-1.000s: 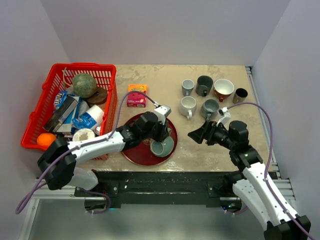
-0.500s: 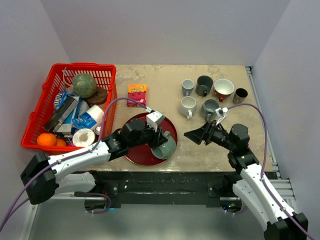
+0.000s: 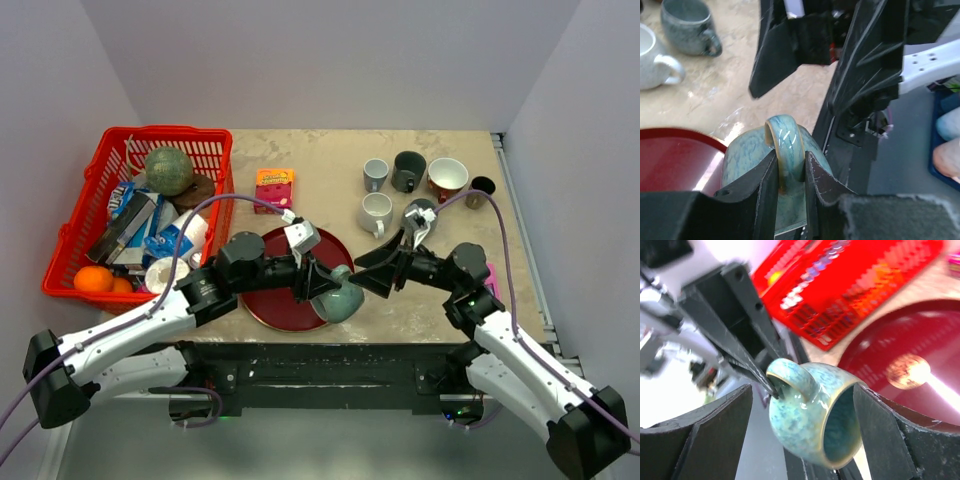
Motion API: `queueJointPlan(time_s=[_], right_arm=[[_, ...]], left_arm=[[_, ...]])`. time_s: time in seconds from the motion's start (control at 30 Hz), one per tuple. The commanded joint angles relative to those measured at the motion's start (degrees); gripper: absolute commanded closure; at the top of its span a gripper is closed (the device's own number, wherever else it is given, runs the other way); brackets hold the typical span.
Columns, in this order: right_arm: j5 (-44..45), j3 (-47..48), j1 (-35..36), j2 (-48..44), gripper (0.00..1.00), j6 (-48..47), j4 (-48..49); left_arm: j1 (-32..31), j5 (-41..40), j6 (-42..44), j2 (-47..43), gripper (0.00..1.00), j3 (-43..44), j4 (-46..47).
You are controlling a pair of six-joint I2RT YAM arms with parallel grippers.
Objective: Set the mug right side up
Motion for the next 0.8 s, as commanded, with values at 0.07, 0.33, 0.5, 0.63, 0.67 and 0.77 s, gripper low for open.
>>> queueJointPlan(time_s=[0.07,0.33,0.5,0.63,0.67,0.77], right_arm=[[-2.18,4.77,6.07,1.86,0.25,-7.72,6.43],[-5.25,5.12,6.87,1.52,0.46,-11.33,7.66],[-8.15,5.91,7.66,1.43,0.47,-12.73,8.19],[-9.82,6.7,8.1,1.43,0.48,-14.4,7.92],[-10.17,7.05,8.36,1.51,0.49,-14.58,7.75],[-11.05,7.76,8.89,1.34,0.55,-16.16,6.79]], left_arm=[[-0.16,7.52,-0.63,-5.38,1.0,6.08,6.67],[-0.25,13.05,-3.88,-5.91,1.0,5.73,10.36],[-0.25,15.95,-5.02,-5.12,1.0,5.56,12.21],[-0.25,17.98,-5.38,-4.06,1.0,5.65,13.09],[-0.25,18.59,-5.47,-3.89,1.0,5.73,13.09],[-0.25,20.08,-5.73,-3.1,1.0,5.82,13.44]])
